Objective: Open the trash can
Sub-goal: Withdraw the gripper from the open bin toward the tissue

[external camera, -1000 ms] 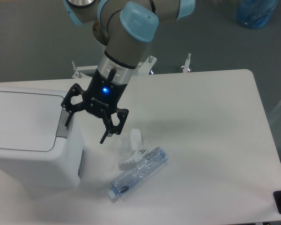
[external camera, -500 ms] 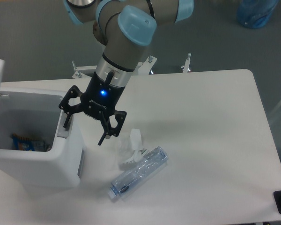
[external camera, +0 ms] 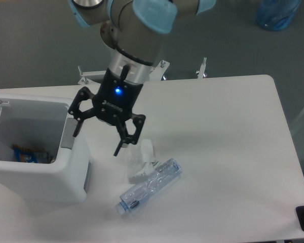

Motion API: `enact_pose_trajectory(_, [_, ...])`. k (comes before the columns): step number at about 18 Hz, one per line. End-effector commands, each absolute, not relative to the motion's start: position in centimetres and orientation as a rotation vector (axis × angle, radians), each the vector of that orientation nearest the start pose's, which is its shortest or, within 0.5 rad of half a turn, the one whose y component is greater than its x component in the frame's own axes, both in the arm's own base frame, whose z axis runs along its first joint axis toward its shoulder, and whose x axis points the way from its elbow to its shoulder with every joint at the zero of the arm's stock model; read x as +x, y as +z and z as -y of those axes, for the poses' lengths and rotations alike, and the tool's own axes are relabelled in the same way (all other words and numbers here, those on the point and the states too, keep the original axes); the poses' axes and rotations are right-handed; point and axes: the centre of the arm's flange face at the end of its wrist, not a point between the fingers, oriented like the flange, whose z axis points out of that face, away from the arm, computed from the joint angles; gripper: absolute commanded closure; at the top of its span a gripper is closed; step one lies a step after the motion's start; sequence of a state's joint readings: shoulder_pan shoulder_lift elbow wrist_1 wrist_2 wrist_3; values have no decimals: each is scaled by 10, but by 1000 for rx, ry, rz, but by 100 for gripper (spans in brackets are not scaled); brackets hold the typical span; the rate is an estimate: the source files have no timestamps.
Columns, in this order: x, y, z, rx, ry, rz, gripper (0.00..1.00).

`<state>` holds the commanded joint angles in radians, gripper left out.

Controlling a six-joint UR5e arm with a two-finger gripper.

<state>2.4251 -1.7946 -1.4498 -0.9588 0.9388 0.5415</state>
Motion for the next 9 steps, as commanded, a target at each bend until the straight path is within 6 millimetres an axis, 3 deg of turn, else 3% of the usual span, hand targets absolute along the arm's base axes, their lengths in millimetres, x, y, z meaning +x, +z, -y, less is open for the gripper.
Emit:
enact_pose_trajectory(4, [-365, 510, -535, -2393, -96, 178, 0])
enact_pose_trajectory(9, [-385, 474, -533, -2531, 59, 97, 0])
